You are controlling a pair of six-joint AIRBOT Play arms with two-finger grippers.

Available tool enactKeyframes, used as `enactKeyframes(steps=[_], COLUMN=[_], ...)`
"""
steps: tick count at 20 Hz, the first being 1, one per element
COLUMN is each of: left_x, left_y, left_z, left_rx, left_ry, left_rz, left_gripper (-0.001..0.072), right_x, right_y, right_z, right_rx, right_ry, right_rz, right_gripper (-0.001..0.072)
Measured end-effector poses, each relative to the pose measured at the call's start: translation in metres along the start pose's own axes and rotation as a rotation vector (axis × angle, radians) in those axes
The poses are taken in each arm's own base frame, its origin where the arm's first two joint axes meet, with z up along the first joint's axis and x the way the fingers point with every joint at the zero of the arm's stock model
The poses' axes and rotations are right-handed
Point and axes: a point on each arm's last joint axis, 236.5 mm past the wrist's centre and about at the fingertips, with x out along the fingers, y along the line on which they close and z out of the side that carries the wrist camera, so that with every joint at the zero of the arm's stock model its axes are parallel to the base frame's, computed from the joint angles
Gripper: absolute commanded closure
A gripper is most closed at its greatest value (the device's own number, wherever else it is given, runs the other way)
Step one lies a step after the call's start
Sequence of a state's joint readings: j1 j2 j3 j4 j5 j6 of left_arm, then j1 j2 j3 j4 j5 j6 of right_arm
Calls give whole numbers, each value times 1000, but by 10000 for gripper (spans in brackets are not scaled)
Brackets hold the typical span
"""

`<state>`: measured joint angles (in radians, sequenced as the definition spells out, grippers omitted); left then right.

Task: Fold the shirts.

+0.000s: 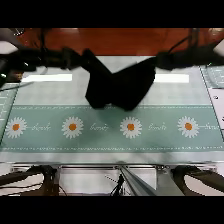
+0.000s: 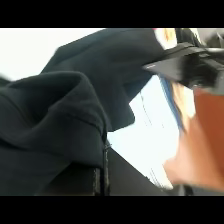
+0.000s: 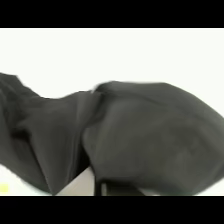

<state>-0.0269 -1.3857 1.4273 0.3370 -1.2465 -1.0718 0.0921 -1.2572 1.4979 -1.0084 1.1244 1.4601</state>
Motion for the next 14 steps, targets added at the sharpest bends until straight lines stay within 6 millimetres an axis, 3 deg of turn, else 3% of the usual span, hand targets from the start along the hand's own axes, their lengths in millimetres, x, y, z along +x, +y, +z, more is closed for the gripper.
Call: enactKeyframes(steps=[2, 3, 6, 10, 14], left_x=[-33, -51, -110, -187, -242], left_y=[-40, -59, -108, -162, -201], left_z=[34, 46, 63, 43, 0], left_rx=[142, 212, 378, 527, 575], left_ry=[-81, -117, -230, -332, -393], left_rz=[77, 133, 332, 572, 712], left_gripper=[691, 691, 690, 690, 690], right_x=[-61, -91, -182, -278, -338], right_y=[26, 40, 75, 96, 108], right_z=[47, 60, 75, 43, -2], right_rx=[-104, -147, -263, -358, -390], right_ry=[-137, -195, -359, -467, -517], right_rz=[-30, -43, -99, -219, -280], right_gripper=[682, 682, 682, 682, 682])
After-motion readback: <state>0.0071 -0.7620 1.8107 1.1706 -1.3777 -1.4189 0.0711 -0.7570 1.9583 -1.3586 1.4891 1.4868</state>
